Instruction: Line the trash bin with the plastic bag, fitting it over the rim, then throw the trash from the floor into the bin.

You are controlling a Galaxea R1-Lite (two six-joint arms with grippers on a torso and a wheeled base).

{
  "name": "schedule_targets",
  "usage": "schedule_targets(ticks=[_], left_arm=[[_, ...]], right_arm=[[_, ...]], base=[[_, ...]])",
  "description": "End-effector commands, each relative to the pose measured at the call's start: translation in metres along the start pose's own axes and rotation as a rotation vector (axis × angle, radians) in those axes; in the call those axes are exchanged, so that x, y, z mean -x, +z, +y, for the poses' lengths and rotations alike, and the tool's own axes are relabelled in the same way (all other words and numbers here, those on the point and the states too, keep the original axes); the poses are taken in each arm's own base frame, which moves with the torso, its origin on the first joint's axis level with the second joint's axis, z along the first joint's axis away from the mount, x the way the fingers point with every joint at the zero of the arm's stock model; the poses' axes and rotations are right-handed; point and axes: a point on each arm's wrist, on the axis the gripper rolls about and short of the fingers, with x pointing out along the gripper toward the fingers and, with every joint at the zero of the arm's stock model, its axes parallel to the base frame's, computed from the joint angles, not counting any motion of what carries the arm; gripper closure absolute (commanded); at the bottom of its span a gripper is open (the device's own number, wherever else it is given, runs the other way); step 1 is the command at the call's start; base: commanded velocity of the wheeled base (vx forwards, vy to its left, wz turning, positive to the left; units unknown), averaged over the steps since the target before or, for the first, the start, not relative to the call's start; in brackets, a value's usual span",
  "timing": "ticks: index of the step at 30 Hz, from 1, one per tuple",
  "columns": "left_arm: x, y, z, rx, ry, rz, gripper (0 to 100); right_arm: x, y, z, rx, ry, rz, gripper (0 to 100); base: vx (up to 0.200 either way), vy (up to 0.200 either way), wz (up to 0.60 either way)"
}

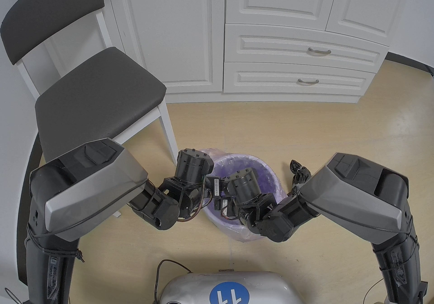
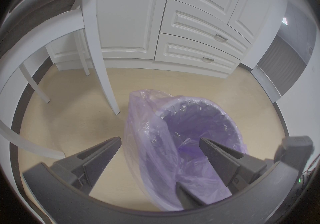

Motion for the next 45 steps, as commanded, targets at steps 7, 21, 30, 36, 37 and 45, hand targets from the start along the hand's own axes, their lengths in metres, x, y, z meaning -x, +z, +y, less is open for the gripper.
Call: schedule_targets(ticks=[7,21,30,36,37,45], left_arm=[[-0.01,-0.01,0.0,-0.022,0.051,0.062,0],[0.005,0.011,0.028,-0.032,0.15,0.168,0],[0.006,0.017,0.025,-0.007,0.133,0.129,0],[-0.005,0.008,0.014,0.031,0.099,0.09,0],[-0.009,0.004,0.013,0.032,0.099,0.091,0],[-0.023,-0.008,0.017,0.015,0.119,0.123,0]], right_arm=[[0.05,0.014,0.013,0.007,0.089,-0.005,0],[0.082,0.072,-0.031,-0.001,0.038,-0.11,0],[0.071,0.094,-0.061,-0.027,-0.035,-0.152,0],[0.044,0.089,-0.078,-0.013,-0.092,-0.125,0],[0.041,0.089,-0.079,-0.014,-0.097,-0.122,0],[0.027,0.084,-0.093,0.016,-0.137,-0.099,0]], base=[[0.0,0.0,0.0],[0.0,0.0,0.0],[0.0,0.0,0.0],[0.0,0.0,0.0],[0.0,0.0,0.0],[0.0,0.0,0.0]])
